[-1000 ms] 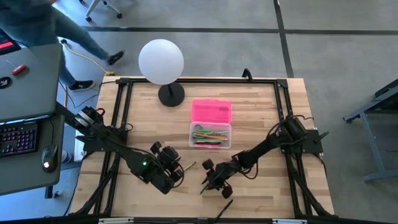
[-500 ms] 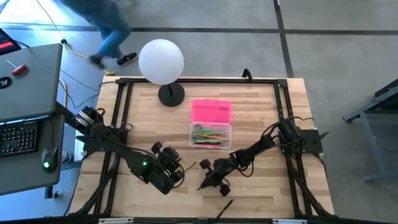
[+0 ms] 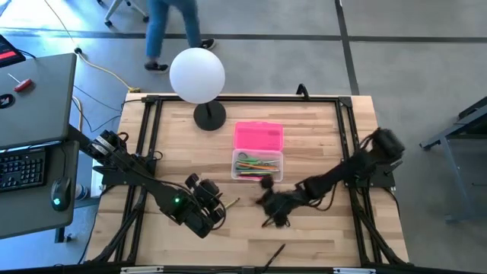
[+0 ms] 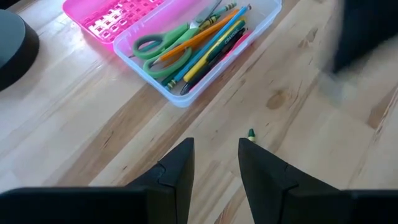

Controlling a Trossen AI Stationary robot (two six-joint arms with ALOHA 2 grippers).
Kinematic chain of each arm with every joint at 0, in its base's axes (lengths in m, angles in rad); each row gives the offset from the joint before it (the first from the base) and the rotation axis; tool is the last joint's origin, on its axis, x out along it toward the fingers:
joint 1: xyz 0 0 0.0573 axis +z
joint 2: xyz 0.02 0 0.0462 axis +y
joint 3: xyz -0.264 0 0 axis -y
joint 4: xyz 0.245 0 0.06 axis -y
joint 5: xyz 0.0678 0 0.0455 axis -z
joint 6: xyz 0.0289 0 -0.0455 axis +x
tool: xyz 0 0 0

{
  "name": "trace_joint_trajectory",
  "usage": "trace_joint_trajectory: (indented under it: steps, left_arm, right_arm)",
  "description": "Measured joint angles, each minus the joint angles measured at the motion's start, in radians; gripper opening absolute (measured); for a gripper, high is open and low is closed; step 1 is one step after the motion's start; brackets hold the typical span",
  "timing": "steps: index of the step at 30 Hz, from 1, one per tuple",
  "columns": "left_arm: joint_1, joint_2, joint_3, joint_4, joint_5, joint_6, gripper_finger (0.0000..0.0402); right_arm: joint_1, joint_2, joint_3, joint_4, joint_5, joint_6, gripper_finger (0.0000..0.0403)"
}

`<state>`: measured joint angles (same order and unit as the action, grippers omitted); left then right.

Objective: Pick & place school supplies into a supply box
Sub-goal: Put the green crayon into the pink supply box

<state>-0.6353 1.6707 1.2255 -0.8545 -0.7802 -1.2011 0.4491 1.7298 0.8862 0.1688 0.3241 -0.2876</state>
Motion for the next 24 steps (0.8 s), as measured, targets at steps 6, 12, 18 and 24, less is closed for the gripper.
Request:
trace_joint_trajectory:
  steps: [6, 12, 18, 24]
  left_arm:
    - [0.000, 0.000, 0.000, 0.052, -0.018, 0.043, 0.0156]
    - [0.000, 0.000, 0.000, 0.125, -0.027, 0.106, 0.0156]
    - [0.001, 0.000, 0.000, 0.165, -0.032, 0.097, 0.0156]
    - [0.001, 0.001, 0.000, 0.181, 0.103, 0.084, 0.0156]
  right_arm:
    - [-0.084, -0.211, -0.163, 0.014, 0.238, 0.003, 0.0005]
    - [-0.256, -0.261, -0.404, 0.356, 0.024, 0.190, 0.0016]
    - [-0.324, -0.211, -0.455, 0.525, -0.020, 0.202, 0.0014]
    - [-0.354, -0.130, -0.358, 0.454, -0.070, 0.204, 0.0015]
